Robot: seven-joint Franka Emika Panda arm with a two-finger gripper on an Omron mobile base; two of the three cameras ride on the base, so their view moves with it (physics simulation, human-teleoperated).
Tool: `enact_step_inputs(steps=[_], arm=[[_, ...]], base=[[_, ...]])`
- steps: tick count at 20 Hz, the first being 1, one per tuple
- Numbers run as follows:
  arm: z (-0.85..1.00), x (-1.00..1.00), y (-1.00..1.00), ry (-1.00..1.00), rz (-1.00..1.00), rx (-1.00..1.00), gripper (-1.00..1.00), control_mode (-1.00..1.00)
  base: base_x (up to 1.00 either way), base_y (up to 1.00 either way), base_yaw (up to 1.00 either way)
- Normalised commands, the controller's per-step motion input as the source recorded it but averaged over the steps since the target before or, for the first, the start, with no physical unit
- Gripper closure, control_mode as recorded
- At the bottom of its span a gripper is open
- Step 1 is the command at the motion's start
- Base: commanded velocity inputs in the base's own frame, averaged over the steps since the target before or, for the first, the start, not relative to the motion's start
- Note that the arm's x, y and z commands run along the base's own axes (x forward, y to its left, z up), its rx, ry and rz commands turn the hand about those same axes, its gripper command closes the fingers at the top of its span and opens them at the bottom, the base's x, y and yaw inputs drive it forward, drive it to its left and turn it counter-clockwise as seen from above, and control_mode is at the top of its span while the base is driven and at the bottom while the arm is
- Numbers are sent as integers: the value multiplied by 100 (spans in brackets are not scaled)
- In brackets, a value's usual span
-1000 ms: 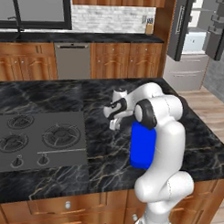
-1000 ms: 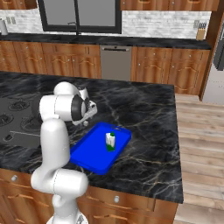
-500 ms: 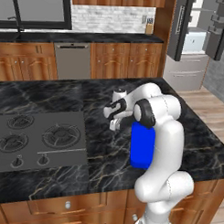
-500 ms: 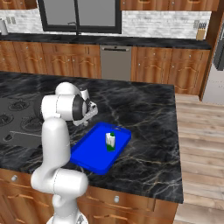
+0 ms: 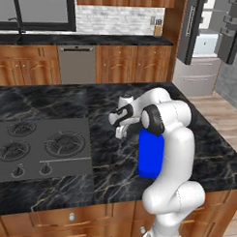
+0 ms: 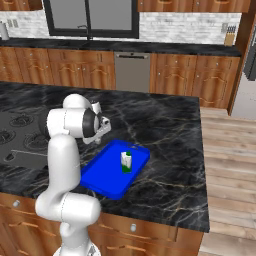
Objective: Take out the milk from the fridge and place it on the tray on the counter. Then take the sugar cube near the tray and place it in the tray.
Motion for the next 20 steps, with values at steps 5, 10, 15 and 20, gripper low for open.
enact_step_inputs(steps=[5,10,15,20], arm=[[-3,0,-2,0,0,0,100,-100],[49,-25,-1,2,-5,0,100,-100],[64,-71,-35,16,-9,-4,100,-100],[3,-100,-50,0,1,-1,100,-100]], base=[[0,0,0],[0,0,0],[0,0,0],[0,0,0]])
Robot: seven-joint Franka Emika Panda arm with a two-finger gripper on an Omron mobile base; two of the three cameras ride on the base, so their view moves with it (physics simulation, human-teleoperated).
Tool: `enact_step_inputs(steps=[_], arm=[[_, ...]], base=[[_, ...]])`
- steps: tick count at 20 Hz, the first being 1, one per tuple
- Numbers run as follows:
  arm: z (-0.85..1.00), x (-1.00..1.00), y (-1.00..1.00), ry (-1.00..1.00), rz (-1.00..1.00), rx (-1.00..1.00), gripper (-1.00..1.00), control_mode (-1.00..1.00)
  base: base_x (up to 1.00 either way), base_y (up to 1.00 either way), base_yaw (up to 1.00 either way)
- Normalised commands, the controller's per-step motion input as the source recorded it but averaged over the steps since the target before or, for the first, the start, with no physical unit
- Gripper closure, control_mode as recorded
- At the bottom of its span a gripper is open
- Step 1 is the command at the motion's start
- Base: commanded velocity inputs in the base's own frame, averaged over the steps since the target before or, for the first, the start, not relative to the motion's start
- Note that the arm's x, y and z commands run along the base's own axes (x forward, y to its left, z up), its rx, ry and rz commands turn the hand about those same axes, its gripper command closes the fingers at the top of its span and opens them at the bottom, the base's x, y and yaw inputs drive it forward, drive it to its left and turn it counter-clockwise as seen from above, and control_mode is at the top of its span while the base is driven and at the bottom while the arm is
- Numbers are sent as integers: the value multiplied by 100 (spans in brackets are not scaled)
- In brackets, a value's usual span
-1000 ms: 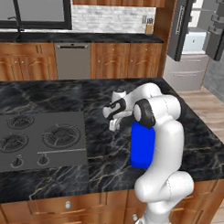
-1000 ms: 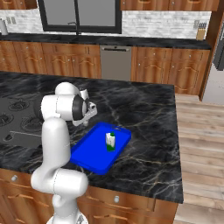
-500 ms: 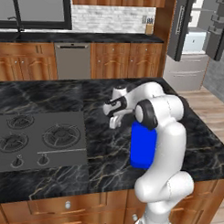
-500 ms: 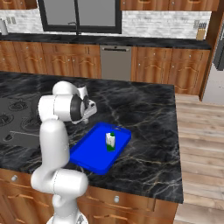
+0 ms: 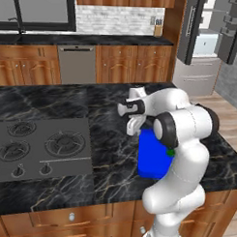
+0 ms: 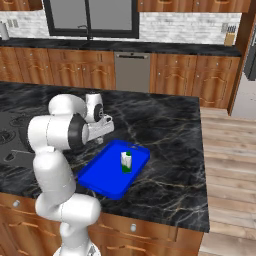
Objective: Take out the milk from the fridge and place it on the tray on the counter. Then take the sugar cube near the tray and place it in the tray.
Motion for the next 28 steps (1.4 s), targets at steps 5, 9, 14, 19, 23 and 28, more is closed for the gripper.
enact_step_inputs(steps=[5,9,14,19,23,28], arm=[[0,-100,-53,0,9,0,100,-100],[0,-93,-9,0,12,0,100,-100],[-8,-44,-2,0,11,0,100,-100],[-23,0,0,1,9,0,100,-100],[-24,0,-1,3,9,0,100,-100],[-24,0,-5,2,10,0,100,-100]], base=[[0,0,0],[0,0,0],[0,0,0],[0,0,0],[0,0,0],[0,0,0]])
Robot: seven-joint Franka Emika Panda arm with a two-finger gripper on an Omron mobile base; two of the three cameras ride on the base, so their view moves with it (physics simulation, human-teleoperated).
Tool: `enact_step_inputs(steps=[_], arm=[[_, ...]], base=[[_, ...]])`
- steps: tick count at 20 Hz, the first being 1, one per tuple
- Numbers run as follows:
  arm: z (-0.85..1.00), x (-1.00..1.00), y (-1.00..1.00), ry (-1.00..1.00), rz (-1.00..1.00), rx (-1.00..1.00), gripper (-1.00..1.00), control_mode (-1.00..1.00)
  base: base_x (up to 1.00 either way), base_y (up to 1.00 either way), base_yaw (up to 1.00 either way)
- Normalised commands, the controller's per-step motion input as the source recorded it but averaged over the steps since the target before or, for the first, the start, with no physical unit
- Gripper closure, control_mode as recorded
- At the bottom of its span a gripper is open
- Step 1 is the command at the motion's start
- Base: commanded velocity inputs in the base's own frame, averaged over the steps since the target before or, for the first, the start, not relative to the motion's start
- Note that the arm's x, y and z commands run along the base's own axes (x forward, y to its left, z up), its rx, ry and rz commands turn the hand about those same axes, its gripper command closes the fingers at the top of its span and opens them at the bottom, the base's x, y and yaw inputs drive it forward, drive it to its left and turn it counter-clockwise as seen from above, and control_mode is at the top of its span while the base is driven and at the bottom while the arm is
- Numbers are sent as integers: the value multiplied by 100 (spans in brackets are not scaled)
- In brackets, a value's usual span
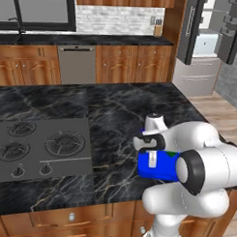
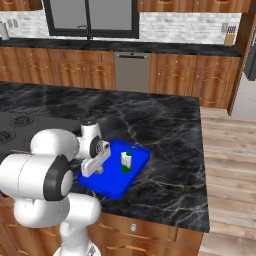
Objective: Take out the milk from the fridge and place it on the tray on the counter. Then take the sugar cube near the tray and place it in the tray.
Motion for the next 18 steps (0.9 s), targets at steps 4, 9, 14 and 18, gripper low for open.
enact_step_inputs(steps=[4,9,14,18], arm=[[-29,0,0,5,8,0,100,-100],[-18,0,0,3,3,0,-100,-100],[13,-8,0,0,1,0,-100,-100],[54,-8,0,0,0,0,-100,-100]], base=[[0,0,0],[0,0,0],[0,0,0],[0,0,0]])
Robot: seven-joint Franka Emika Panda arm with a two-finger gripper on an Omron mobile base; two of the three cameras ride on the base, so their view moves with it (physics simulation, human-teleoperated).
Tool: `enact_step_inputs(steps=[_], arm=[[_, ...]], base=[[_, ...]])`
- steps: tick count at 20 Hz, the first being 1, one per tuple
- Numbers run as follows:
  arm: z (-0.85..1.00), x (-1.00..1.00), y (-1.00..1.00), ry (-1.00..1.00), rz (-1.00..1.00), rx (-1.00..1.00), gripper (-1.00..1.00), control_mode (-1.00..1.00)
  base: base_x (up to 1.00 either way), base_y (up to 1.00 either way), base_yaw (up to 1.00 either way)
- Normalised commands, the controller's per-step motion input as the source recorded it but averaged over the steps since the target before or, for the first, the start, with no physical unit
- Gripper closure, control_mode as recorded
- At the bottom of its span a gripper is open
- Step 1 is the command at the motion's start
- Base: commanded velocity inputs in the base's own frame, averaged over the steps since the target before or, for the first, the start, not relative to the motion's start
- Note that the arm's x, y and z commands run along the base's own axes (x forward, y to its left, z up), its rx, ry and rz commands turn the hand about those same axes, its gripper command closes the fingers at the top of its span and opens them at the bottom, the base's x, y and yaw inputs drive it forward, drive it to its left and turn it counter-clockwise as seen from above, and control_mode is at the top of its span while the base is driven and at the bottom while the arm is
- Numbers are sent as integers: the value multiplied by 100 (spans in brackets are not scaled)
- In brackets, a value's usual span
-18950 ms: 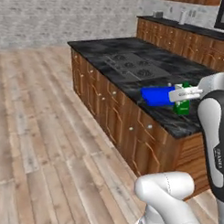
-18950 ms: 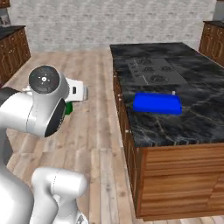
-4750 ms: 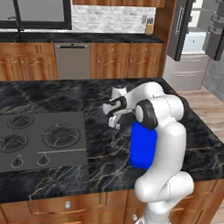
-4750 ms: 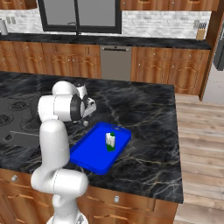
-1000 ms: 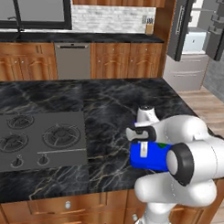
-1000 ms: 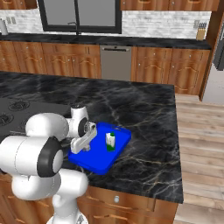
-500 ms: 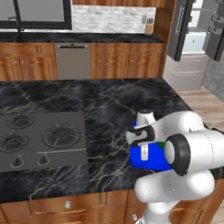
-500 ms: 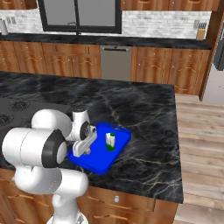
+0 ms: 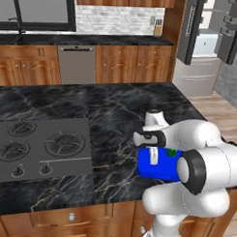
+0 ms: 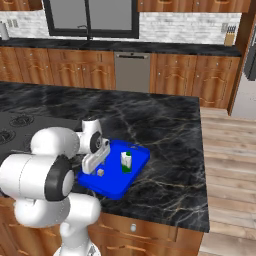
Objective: Take out the milk from the fridge and place it on the tray on the counter. Then take the sugar cube near the tray and place it in the tray.
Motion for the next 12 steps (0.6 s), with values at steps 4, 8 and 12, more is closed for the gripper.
enact_step_inputs(steps=[4,8,12], arm=[[91,-35,0,0,0,0,-100,-100],[100,-61,-5,-10,-7,0,-100,-100],[100,-62,0,-27,-23,0,-100,-100]], base=[[0,0,0],[0,0,0],[0,0,0]])
